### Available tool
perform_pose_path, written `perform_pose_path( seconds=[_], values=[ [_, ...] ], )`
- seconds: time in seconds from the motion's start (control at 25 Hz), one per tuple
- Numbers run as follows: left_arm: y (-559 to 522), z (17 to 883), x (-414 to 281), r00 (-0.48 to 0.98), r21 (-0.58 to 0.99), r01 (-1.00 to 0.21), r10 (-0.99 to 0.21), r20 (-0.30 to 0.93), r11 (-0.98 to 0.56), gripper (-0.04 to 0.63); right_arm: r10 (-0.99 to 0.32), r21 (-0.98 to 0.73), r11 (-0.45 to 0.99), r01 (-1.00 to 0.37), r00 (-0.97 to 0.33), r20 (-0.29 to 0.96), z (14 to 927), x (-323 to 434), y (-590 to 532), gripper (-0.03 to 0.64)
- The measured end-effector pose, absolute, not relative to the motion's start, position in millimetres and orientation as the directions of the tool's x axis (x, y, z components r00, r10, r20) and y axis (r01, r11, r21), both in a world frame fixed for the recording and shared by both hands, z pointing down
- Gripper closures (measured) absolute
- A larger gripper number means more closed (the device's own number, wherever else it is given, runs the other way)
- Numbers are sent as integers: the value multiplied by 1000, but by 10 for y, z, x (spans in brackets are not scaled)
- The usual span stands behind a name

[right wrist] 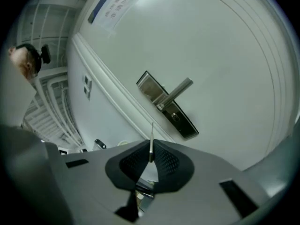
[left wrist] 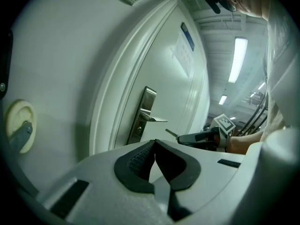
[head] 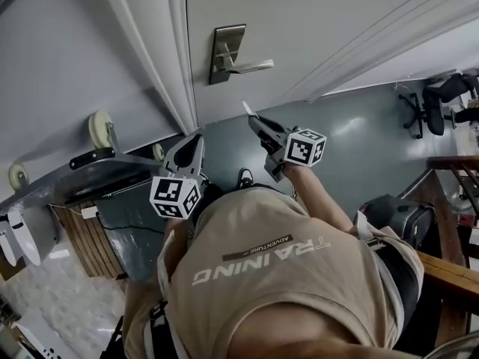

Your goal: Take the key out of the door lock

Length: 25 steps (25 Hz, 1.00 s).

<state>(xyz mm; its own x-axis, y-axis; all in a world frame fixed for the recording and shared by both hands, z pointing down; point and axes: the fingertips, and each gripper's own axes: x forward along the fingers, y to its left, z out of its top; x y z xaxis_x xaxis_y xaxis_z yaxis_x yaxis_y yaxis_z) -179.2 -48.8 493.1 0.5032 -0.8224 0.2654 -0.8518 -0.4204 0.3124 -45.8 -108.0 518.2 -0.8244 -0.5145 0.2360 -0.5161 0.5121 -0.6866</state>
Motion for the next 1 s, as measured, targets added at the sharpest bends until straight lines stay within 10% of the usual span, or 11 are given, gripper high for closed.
perform_pose_path(
  seconds=[1.0],
  values=[
    [114,4971,-826,278,275,-946,-865,418,-171,589,-420,-294,838,-459,-887,191,4974,275,-828,598]
  ],
)
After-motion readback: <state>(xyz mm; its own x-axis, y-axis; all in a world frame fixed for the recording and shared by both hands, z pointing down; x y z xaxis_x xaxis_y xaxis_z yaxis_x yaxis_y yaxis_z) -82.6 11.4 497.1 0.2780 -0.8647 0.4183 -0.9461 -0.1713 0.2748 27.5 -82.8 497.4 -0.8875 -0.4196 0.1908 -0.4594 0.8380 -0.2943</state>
